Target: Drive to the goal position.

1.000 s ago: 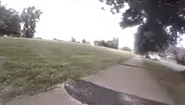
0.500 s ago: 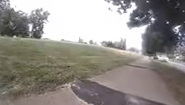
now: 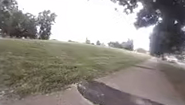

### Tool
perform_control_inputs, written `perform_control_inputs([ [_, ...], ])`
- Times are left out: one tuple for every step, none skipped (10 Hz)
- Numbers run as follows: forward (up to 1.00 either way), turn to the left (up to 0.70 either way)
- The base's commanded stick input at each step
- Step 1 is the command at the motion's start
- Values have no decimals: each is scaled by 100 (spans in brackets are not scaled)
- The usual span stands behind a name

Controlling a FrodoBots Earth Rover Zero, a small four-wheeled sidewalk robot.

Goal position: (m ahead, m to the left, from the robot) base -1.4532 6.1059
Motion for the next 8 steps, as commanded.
perform_control_inputs([
  [0,100],
  [0,100],
  [0,100],
  [0,100],
  [0,100],
  [0,100],
  [0,100],
  [0,100],
])
